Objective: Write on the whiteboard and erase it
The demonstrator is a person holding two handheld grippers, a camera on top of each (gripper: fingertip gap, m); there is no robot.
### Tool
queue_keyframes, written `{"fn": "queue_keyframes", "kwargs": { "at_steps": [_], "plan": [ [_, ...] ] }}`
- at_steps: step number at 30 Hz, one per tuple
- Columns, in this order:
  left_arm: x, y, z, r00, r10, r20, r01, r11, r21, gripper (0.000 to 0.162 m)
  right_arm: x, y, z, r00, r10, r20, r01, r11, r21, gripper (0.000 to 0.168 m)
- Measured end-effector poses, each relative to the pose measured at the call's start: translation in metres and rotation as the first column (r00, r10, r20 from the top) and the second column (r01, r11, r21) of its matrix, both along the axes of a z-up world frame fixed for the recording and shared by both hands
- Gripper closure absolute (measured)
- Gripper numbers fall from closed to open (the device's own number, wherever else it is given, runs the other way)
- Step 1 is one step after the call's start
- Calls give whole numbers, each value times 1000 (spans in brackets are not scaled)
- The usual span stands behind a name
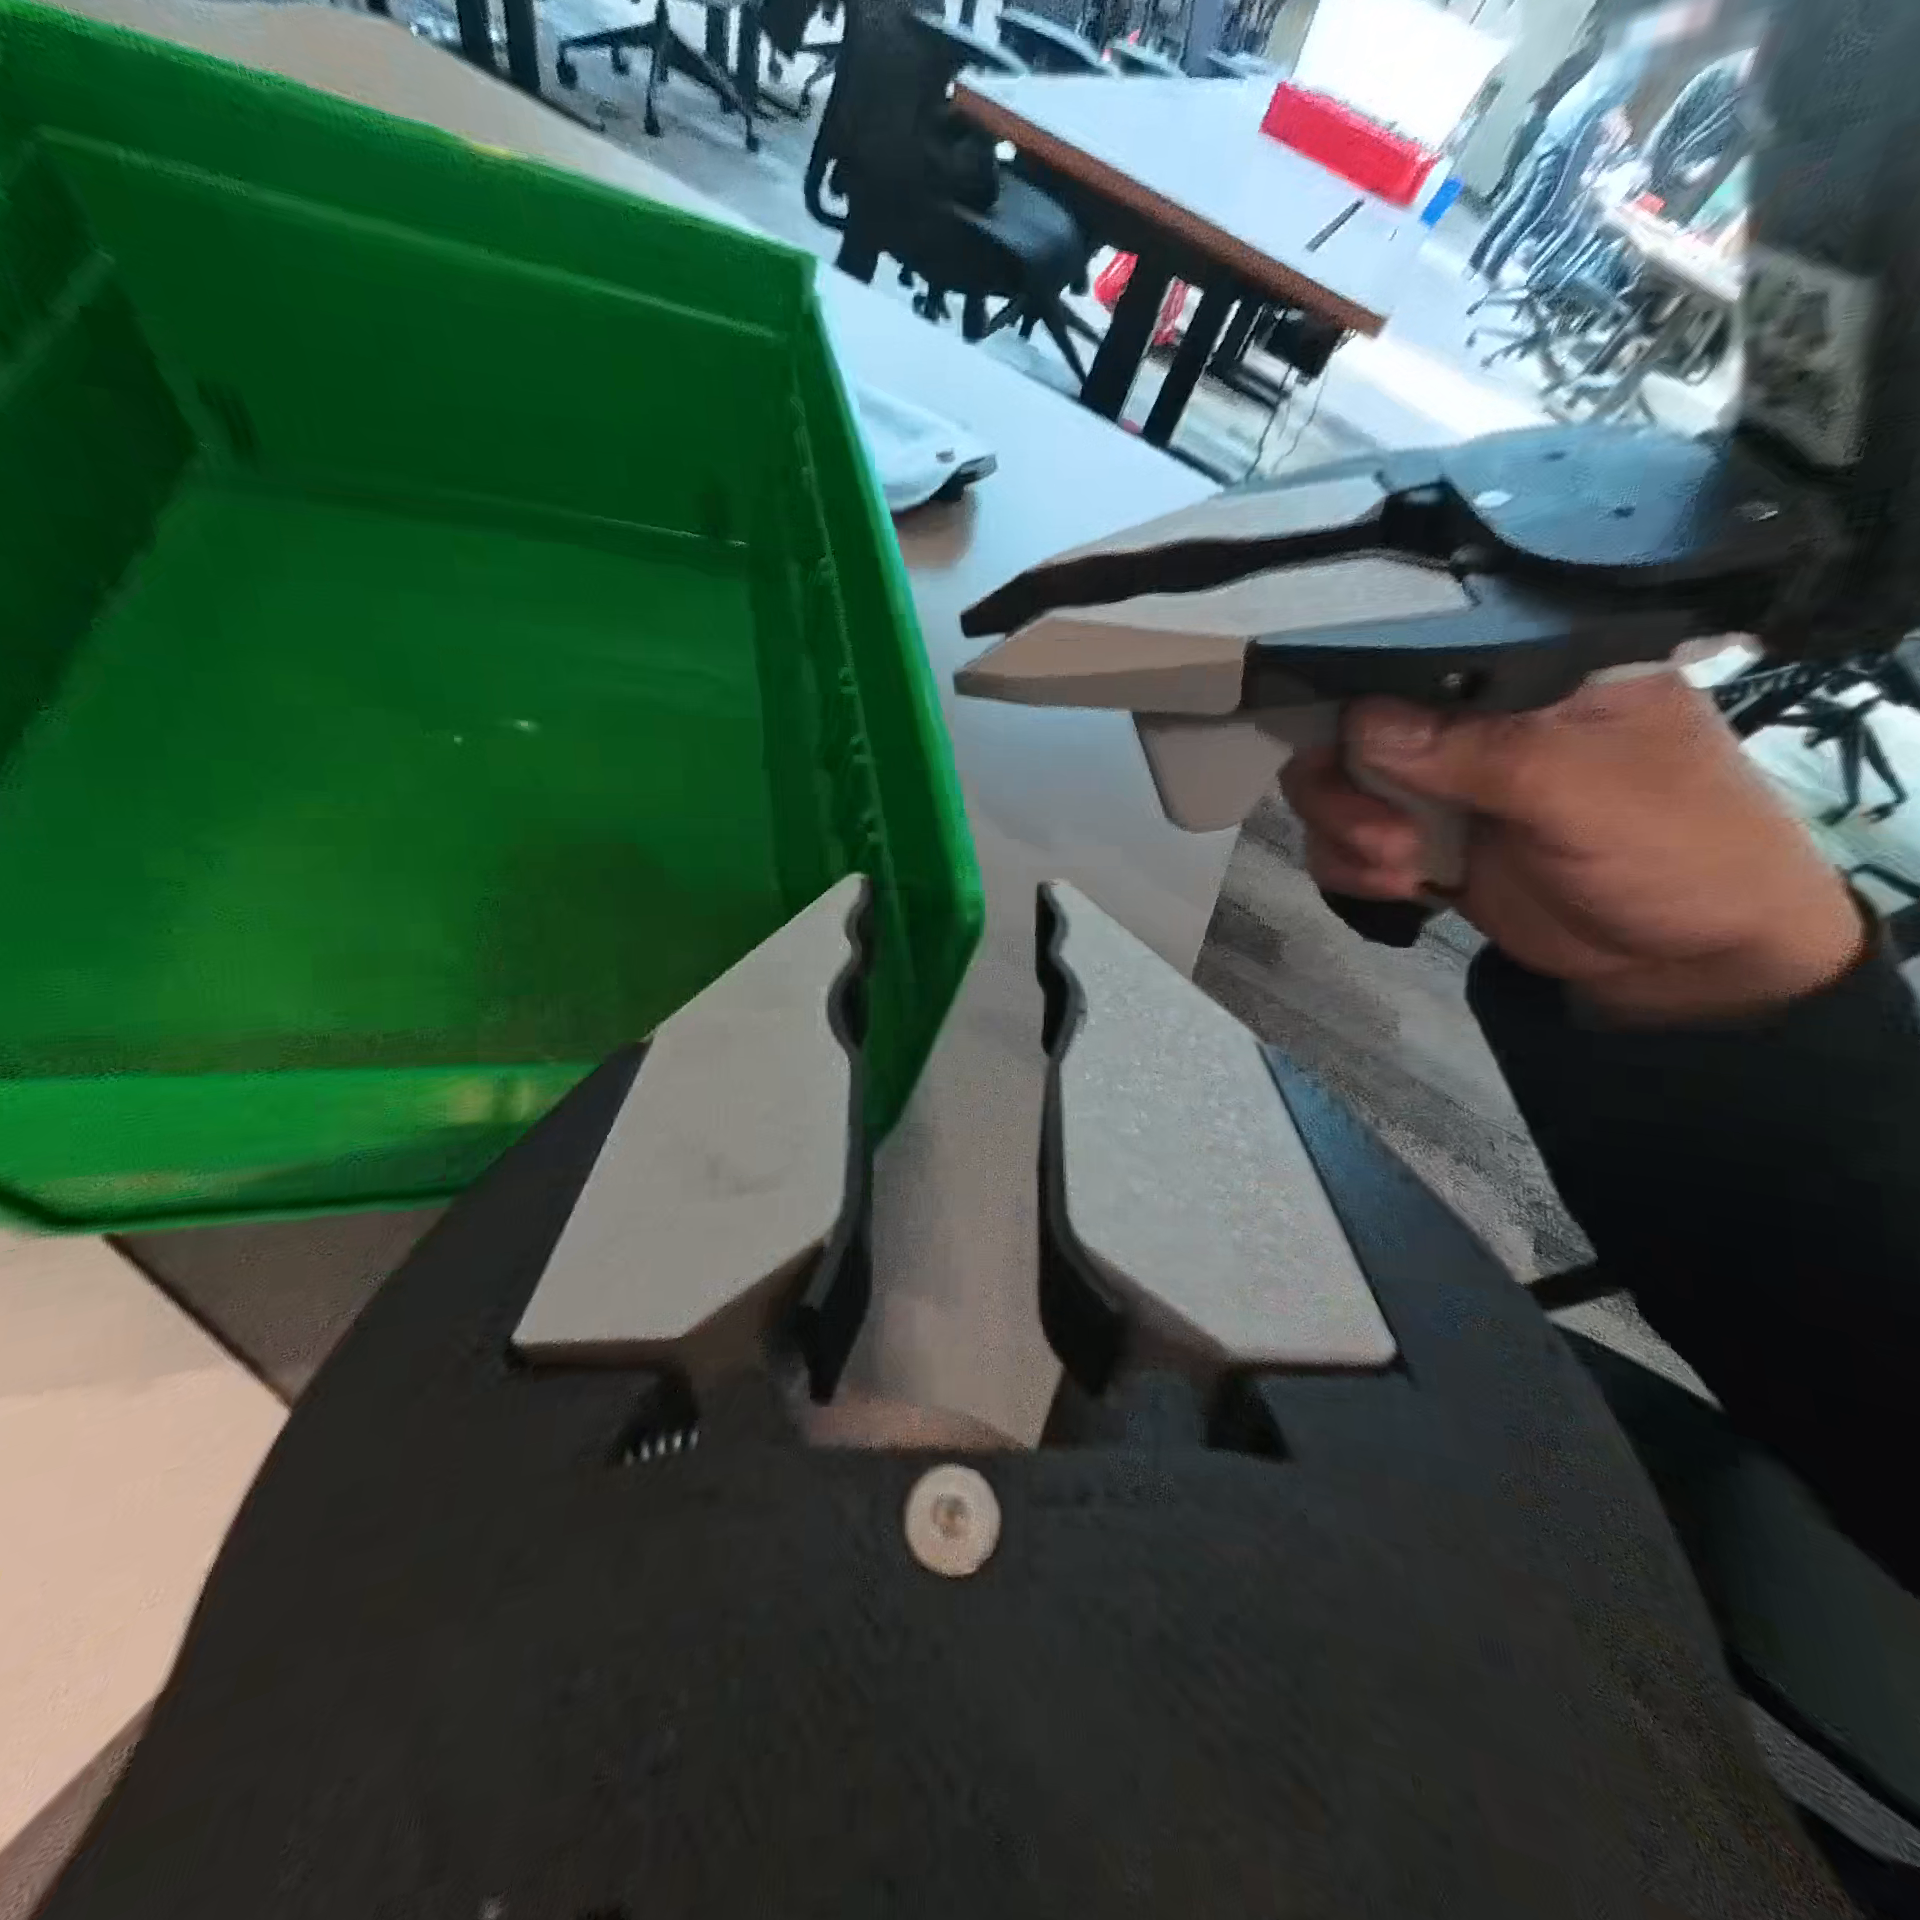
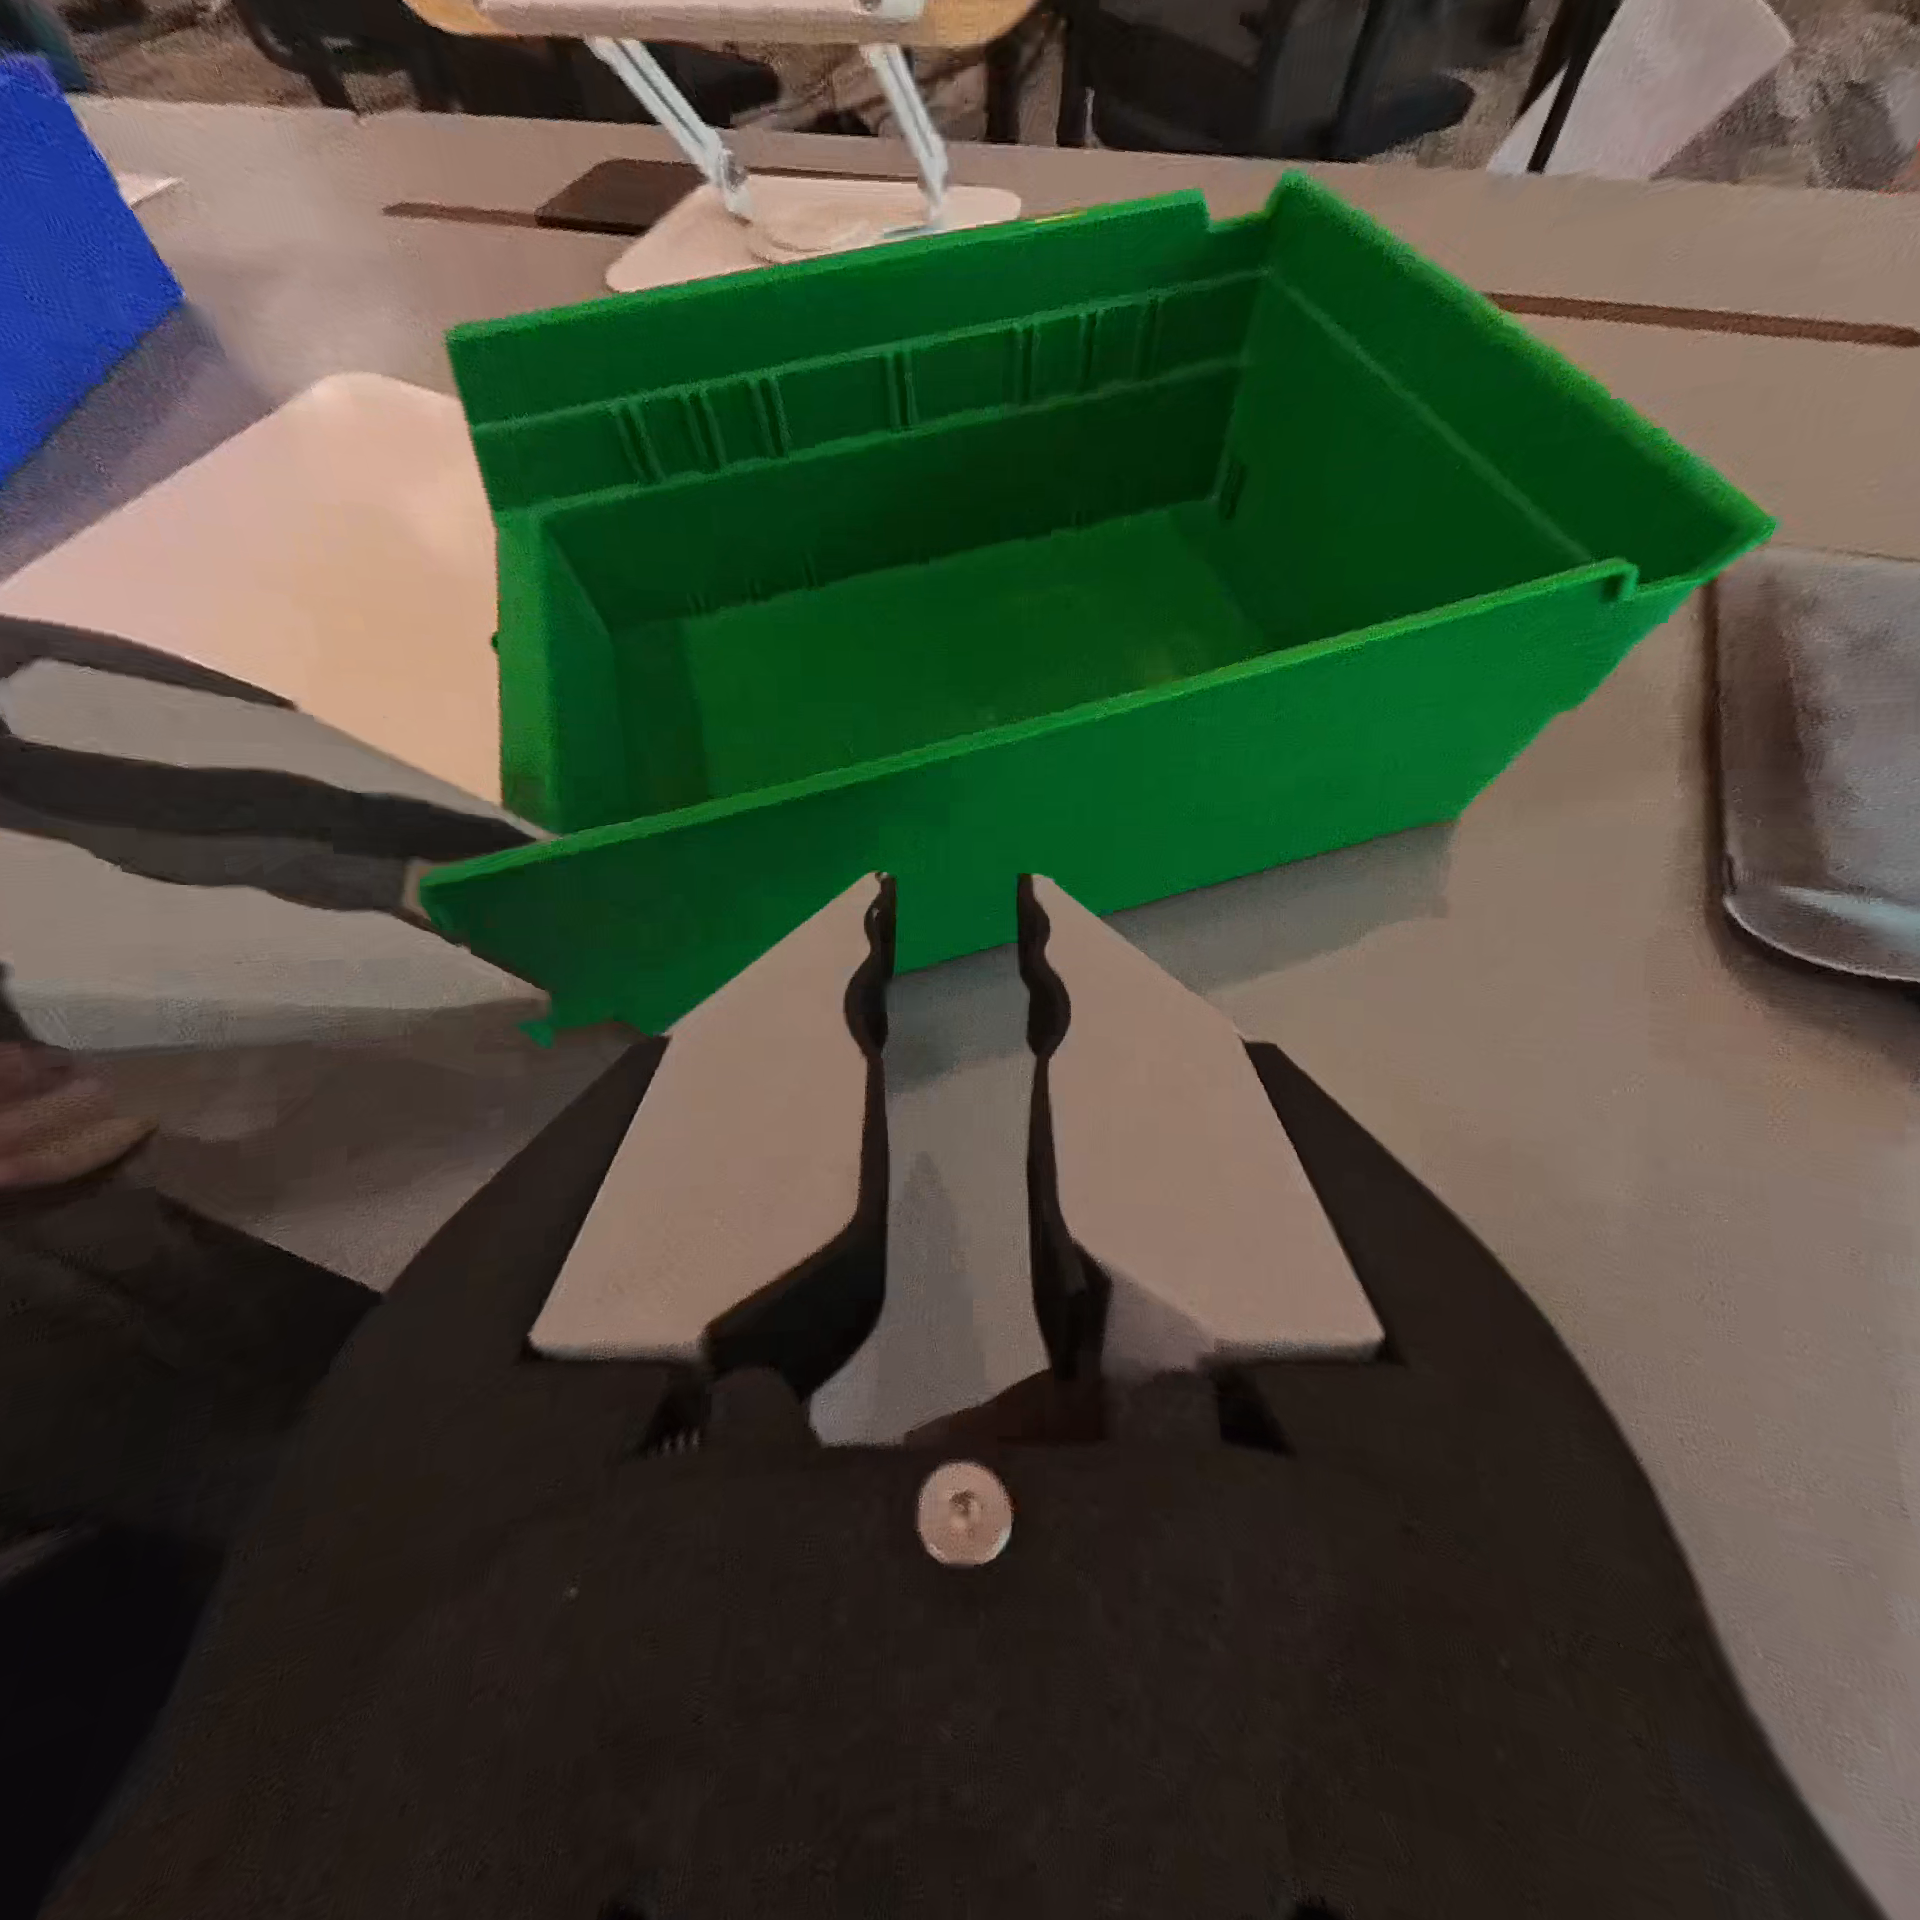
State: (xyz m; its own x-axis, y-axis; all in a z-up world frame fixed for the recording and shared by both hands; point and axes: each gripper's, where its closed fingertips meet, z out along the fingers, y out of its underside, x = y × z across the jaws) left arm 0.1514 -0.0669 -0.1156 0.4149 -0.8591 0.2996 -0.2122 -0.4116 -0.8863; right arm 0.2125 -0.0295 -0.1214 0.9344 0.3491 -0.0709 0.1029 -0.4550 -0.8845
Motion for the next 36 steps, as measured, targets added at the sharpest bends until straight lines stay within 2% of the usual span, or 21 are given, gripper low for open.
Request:
{"fn": "queue_keyframes", "kwargs": {
  "at_steps": [3,6,8,9,10,11,12,16,18,20,21,22,23,24,26,29,31,32,34,35,36],
  "plan": [
    [-40,0,26,1000,18,12,-19,995,99,131,-8,-13,8,999,27,-31,-26,999,32,132],
    [-96,0,43,1000,27,-13,-22,967,252,130,-54,-35,15,982,190,-9,-189,979,73,139],
    [-138,20,41,989,126,-72,-92,927,364,130,-80,-36,9,973,223,50,-226,972,69,133],
    [-158,31,34,976,183,-115,-127,916,380,130,-99,-39,9,955,292,43,-294,953,73,138],
    [-175,40,23,963,217,-161,-147,920,364,127,-112,-39,11,948,317,23,-318,945,79,132],
    [-190,46,12,951,242,-192,-169,928,332,123,-116,-36,15,952,305,18,-305,948,90,143],
    [-202,51,2,943,257,-210,-189,936,297,122,-122,-37,22,951,309,11,-308,945,113,144],
    [-235,56,-19,934,304,-190,-255,936,242,124,-173,-54,30,869,490,-71,-483,871,87,147],
    [-243,58,-28,926,323,-195,-275,932,236,124,-176,-27,20,916,401,29,-402,912,83,148],
    [-251,60,-35,915,342,-213,-288,925,247,124,-153,6,5,962,217,165,-230,971,61,153],
    [-256,61,-37,907,355,-225,-295,920,258,124,-134,19,1,965,123,232,-142,987,69,165],
    [-262,62,-39,898,372,-235,-307,912,272,124,-116,24,6,961,39,273,-72,991,112,168],
    [-268,62,-40,892,382,-241,-313,907,280,124,-101,24,6,956,9,294,-42,993,107,158],
    [-273,60,-41,891,383,-243,-314,907,280,124,-89,20,6,958,1,286,-26,996,85,156],
    [-283,59,-46,888,382,-256,-315,911,268,124,-53,15,4,951,-44,307,26,998,61,168],
    [-291,55,-56,888,352,-295,-294,929,224,121,12,15,2,917,-131,376,120,991,54,168],
    [-288,54,-61,892,313,-325,-252,944,214,121,45,30,-1,887,-161,432,145,987,70,146],
    [-290,57,-63,877,318,-361,-246,941,231,121,67,37,-3,858,-195,476,193,980,55,144],
    [-295,69,-65,832,356,-425,-250,925,286,120,94,38,1,805,-229,548,254,967,32,153],
    [-296,72,-66,820,356,-448,-240,925,295,120,90,35,4,819,-211,533,240,971,16,144],
    [-297,76,-66,816,355,-457,-239,926,293,120,74,29,7,853,-145,501,163,987,8,138]
  ]
}}
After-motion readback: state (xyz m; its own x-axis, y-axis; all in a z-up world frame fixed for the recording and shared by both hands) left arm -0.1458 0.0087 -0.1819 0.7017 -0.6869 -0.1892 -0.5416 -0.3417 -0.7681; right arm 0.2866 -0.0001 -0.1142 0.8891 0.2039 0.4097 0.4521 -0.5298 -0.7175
